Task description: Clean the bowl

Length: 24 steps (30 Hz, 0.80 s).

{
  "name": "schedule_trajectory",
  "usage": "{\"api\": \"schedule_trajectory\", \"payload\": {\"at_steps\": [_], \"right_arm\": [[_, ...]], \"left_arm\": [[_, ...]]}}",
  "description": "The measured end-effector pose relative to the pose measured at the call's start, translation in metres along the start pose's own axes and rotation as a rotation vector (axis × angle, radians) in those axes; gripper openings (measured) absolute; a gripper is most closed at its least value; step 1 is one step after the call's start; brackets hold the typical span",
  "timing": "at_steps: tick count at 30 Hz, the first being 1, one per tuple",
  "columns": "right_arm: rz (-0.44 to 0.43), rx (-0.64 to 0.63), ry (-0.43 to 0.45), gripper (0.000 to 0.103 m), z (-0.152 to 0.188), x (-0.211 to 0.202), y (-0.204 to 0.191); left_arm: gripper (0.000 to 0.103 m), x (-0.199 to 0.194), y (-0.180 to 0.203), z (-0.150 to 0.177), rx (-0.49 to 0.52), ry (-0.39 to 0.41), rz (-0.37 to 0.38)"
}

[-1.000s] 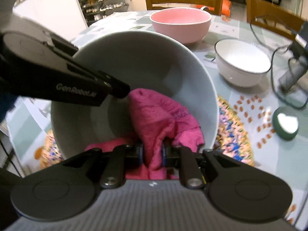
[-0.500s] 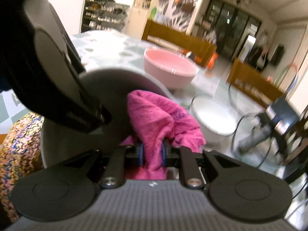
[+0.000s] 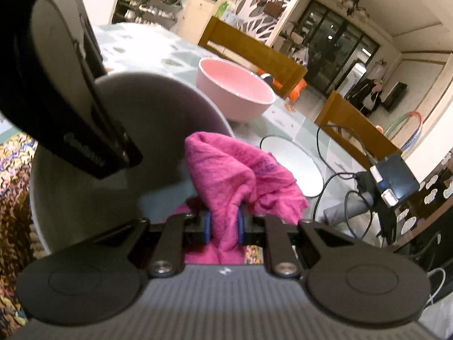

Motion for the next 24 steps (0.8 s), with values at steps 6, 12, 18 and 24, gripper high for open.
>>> {"api": "schedule_trajectory", "payload": {"at_steps": [6,12,18,24], "right_arm": [[-0.078,0.051,-0.052,0.018,0.004,0.012,-0.001],[-0.199,0.186,-0.1,0.018,0.006,0.02,0.004],[-0.312,0.361,-0.125,0.018,0.013,0.025,0.011],[-0.416,0.547,-0.126,0.018,0.022,0.028,0.017]], "left_arm": [[0.035,-0.001,0.002,0.0,-0.001,0.006,0.009],[0.036,0.002,-0.002,0.005,-0.035,-0.015,0.022],[0.036,0.007,-0.007,0.011,-0.085,-0.046,0.04],[0.035,0.009,-0.014,0.013,-0.161,-0.063,0.069]]}}
Point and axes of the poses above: each gripper's, at about its wrist camera, not at the fingertips, and x roughly the way its jaws point, y to its right, z to its underside, the point moved 2 cm from there along x, roughly the way its jaws point, and after that the axes turned 8 degrees about -x, right-handed, at the moved point
